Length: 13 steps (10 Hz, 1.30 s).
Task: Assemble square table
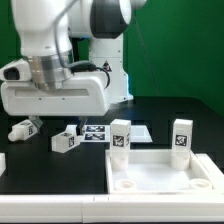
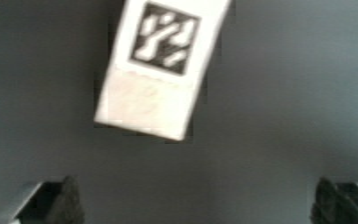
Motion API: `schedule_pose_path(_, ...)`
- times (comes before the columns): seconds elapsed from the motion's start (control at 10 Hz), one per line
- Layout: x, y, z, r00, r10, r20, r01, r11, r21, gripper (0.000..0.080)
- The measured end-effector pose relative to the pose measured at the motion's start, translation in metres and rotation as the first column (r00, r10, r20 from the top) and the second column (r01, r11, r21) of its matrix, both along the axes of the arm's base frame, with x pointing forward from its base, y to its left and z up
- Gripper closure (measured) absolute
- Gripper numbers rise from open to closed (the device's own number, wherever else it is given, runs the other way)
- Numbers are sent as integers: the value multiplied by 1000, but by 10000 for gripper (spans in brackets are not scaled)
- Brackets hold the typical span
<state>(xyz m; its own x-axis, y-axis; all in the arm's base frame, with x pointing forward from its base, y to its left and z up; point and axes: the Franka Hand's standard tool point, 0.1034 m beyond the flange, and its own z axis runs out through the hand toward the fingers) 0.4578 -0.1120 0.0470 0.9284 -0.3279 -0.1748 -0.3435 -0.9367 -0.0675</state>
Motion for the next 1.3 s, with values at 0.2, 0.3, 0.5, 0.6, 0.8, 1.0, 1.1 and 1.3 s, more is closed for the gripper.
schedule_pose_path(0.2, 0, 7, -1, 998, -67, 19, 67, 998, -16, 150)
schedule_pose_path(0.3, 1, 7, -1, 995, -103, 17, 104, 994, -17, 150)
schedule_pose_path(0.5, -13, 4, -3, 983, -148, -112, 154, 987, 53, 150)
schedule_pose_path(0.6, -15, -3, -4, 967, -163, -197, 185, 978, 98, 150)
schedule_pose_path(0.8, -20, -2, -7, 925, -127, -357, 197, 966, 167, 150)
schedule_pose_path(1.0, -22, 0, -7, 879, -79, -471, 203, 955, 218, 150)
schedule_pose_path(1.1, -28, 2, -8, 830, -48, -556, 224, 941, 253, 150)
schedule_pose_path(1.3, -32, -4, -18, 673, 24, -739, 324, 889, 324, 150)
